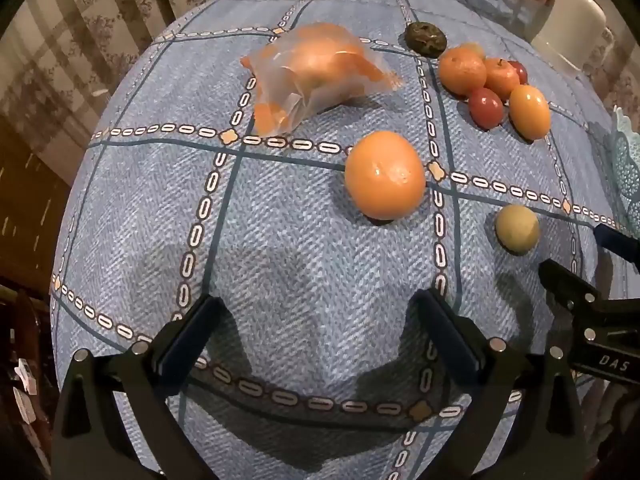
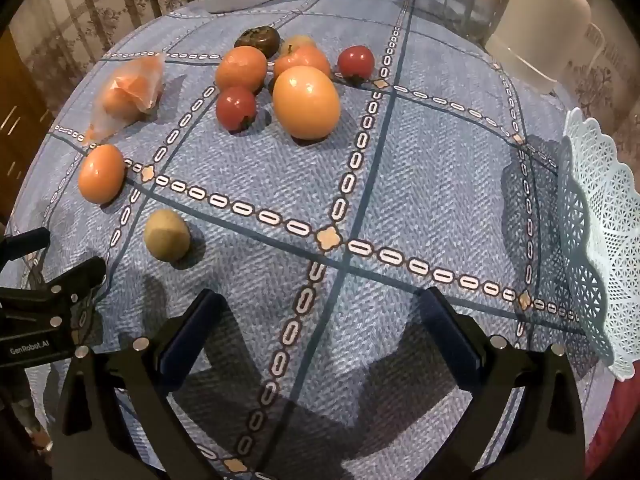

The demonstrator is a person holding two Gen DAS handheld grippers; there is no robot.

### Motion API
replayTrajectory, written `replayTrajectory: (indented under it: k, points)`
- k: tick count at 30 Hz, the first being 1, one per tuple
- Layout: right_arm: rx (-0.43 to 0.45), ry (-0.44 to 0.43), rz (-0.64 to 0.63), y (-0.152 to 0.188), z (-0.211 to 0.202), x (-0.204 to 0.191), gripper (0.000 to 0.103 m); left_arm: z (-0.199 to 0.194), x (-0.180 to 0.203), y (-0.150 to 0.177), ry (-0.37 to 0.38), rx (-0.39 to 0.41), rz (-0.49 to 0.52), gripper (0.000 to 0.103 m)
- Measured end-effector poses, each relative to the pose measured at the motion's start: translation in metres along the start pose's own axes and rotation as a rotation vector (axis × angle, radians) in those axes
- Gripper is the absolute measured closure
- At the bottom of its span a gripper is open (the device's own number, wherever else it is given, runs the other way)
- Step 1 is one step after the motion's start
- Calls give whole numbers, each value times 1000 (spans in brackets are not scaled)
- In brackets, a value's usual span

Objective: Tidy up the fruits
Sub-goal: 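Move the left tool toward the bagged oranges on the table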

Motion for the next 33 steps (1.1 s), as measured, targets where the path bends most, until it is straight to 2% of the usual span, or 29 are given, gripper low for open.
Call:
replayTrajectory:
  k: [1,9,13,22,33]
  points:
    - [7,1,0,1,0,0,2,1,0,-1,6,-17,2,5]
    - [36,-5,9,6,-2,2,2,-2,-2,3,5,-5,0,5]
    - [92,-6,27,13,-8,2,2,-1,0,3,4,-1,1,5]
    - [31,-2,28,1,-6,1,2,1,-1,4,3,1,1,5]
    - [32,-1,30,4,-3,0,2,-1,-1,7,4,17,-2,5]
Point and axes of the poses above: each gripper's, at about its wrist camera, not at the fingertips, and z roughly the way its jaws point, x to its right, y to its underside, the point moved 1 cm from there along z, roughly the way its jaws point, and after that the axes turned 15 degrees about -x, right-handed, at the moved point
